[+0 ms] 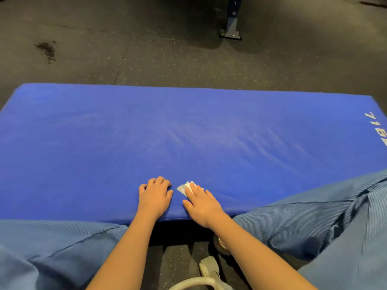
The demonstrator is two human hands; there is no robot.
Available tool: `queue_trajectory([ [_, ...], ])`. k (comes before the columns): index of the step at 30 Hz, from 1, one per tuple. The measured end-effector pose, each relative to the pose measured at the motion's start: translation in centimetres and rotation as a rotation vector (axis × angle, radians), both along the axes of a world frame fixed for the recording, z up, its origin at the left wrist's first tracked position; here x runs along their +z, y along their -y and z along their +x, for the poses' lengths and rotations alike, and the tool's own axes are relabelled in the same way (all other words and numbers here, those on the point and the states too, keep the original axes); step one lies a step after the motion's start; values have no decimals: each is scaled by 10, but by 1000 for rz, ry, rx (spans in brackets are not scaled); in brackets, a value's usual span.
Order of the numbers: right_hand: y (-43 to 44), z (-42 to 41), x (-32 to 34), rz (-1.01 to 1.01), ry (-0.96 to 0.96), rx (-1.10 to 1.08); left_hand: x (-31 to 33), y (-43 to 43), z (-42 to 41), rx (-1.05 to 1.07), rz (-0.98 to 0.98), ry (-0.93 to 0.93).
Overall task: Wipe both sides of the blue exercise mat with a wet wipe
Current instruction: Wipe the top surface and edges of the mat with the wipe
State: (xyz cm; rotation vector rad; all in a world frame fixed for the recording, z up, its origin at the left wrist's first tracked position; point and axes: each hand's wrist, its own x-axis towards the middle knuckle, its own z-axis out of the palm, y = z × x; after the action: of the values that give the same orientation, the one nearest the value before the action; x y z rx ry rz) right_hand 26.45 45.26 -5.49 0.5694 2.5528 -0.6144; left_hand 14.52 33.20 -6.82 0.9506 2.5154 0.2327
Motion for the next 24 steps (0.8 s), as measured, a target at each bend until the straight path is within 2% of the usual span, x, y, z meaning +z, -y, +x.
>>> queue_trajectory([
  [3,-28,-5,-12,93,41,-74,-9,6,8,10,55,-77],
  [6,-47,-26,-22,129,93,-234,-14,7,10,-10,-90,-33],
  [11,-24,-26,-21,44,-17,18,-10,3,9,-11,-128,-14],
  [12,-32,-26,-23,68,-2,17,-10,3,9,-11,-149,-10],
  [16,-72,-54,-36,150,117,-228,-6,1,6,-6,-159,16],
  [18,-62,-65,-35,78,88,-177,-5,0,4,8,-162,25],
  [21,-48,-56,-34,14,13,51,-6,-7,-3,54,-87,8],
  [22,-56,-55,-35,40,15,72,-5,-10,-7,60,-26,-16],
  [24,-77,-59,-41,115,63,-46,-7,-17,-19,16,-1,-42],
])
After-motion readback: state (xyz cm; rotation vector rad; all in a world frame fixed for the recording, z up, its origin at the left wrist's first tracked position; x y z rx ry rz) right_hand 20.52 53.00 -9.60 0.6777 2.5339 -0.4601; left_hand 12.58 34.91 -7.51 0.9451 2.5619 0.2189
